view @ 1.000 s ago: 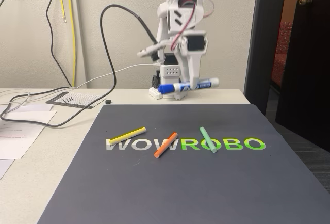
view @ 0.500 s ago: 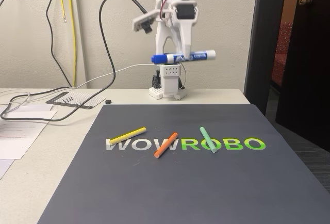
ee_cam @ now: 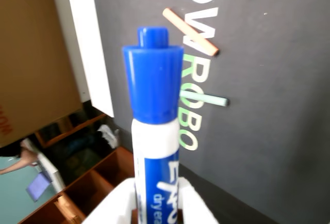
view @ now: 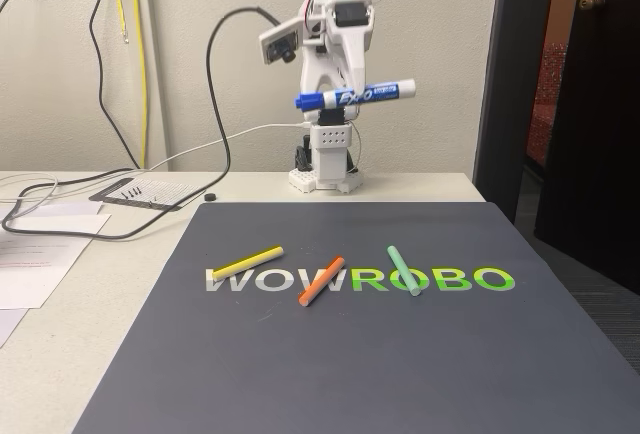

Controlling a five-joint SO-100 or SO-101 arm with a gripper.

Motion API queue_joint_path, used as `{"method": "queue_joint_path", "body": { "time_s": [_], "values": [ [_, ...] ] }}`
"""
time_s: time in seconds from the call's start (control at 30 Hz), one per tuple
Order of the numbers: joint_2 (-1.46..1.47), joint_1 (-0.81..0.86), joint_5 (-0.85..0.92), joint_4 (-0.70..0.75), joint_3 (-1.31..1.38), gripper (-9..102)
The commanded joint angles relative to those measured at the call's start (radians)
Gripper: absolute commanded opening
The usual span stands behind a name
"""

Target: Pick up the blue marker.

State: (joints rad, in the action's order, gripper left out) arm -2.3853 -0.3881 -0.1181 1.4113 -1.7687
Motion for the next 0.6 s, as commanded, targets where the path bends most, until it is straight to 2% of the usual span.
{"method": "queue_joint_path", "body": {
  "time_s": [0.0, 0.4, 0.57],
  "values": [
    [-0.186, 0.002, -0.02, -0.115, -0.232, 0],
    [-0.518, 0.012, -0.025, -0.371, -0.718, 0],
    [-0.606, 0.028, 0.012, -0.402, -0.834, 0]
  ]
}}
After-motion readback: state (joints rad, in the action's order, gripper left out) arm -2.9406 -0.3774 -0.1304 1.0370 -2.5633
